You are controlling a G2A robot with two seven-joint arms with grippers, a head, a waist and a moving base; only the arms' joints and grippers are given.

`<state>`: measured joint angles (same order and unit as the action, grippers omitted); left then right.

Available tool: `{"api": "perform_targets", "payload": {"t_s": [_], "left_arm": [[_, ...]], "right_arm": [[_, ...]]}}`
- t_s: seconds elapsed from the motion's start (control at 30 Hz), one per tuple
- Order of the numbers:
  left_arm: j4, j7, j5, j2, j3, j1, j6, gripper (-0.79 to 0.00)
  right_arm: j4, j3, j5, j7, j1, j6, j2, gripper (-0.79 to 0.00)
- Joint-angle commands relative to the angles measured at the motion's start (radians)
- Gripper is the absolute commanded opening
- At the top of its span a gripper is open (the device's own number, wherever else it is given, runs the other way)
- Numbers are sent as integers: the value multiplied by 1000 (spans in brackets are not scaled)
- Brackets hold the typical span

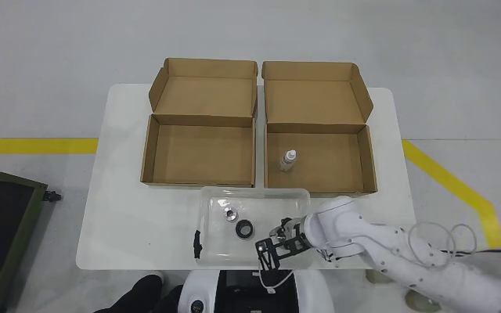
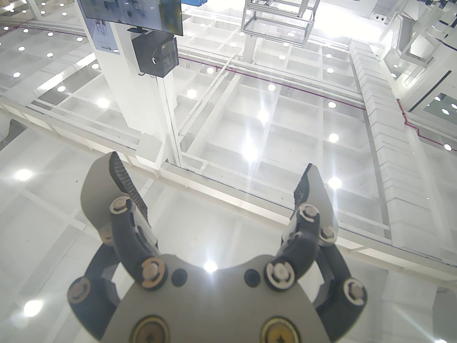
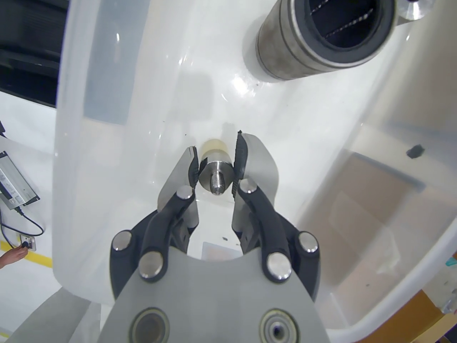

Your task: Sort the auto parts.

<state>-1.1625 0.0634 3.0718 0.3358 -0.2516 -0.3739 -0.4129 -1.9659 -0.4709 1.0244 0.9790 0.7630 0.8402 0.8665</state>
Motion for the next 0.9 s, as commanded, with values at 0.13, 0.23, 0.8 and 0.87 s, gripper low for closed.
{"api": "perform_targets", "payload": {"t_s": [0.13, 0.23, 0.8, 0.87], "left_arm": [[0, 0, 0, 0, 0, 0, 0, 0], [0, 0, 0, 0, 0, 0, 0, 0], [0, 0, 0, 0, 0, 0, 0, 0], [0, 0, 0, 0, 0, 0, 0, 0]], "right_arm": [[-66, -55, -44, -36, -5, -27, -7, -785], [-105, -100, -43, -72, -2, -54, -14, -785], [-209, -473, 10, -689, 197, -177, -75, -785], [-212, -510, 8, -771, 225, -182, -78, -785]]}}
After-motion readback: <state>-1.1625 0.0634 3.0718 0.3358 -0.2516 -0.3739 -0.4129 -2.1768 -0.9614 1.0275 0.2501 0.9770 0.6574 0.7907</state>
